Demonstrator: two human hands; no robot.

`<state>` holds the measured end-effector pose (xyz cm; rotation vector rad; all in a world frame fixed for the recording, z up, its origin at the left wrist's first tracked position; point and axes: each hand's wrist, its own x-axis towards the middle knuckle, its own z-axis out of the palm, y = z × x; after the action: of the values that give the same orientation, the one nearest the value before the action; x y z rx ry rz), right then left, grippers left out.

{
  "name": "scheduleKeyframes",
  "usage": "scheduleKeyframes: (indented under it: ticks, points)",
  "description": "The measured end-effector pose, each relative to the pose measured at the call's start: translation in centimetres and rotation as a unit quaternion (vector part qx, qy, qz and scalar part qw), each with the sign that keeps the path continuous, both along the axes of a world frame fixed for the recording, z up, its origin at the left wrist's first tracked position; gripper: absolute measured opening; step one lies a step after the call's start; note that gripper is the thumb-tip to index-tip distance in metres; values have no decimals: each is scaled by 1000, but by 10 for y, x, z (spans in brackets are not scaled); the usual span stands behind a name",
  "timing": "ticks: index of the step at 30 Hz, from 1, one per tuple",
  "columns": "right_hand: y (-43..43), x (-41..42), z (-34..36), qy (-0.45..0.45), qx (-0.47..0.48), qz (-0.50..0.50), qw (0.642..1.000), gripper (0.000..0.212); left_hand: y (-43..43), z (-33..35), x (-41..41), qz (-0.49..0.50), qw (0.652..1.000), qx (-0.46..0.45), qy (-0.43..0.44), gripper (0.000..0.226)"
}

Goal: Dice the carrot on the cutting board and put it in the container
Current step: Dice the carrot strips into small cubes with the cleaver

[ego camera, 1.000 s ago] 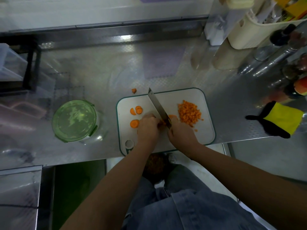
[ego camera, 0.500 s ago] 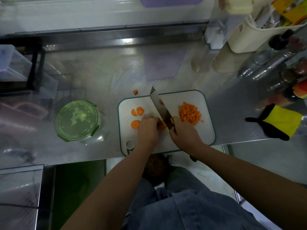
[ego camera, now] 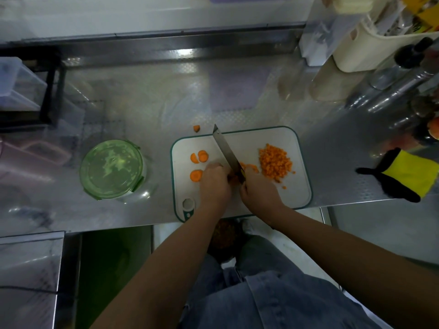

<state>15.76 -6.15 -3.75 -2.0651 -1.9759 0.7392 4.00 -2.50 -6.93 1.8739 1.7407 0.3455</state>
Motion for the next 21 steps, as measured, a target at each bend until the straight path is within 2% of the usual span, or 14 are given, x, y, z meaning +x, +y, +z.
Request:
scheduleKeyframes:
  ticks: [9, 18, 21]
  points:
    - [6, 12, 8, 6, 16, 14, 1000, 15, 1, 6, -3, 4, 1000, -1, 3, 5]
    - [-3, 18, 8, -6, 6, 26, 1000, 19, -5, 6, -7, -44, 998, 31, 17, 28]
    - [-3, 20, 9, 6, 9, 21, 1000, 20, -8, 5, -6, -55, 997, 44, 29, 22]
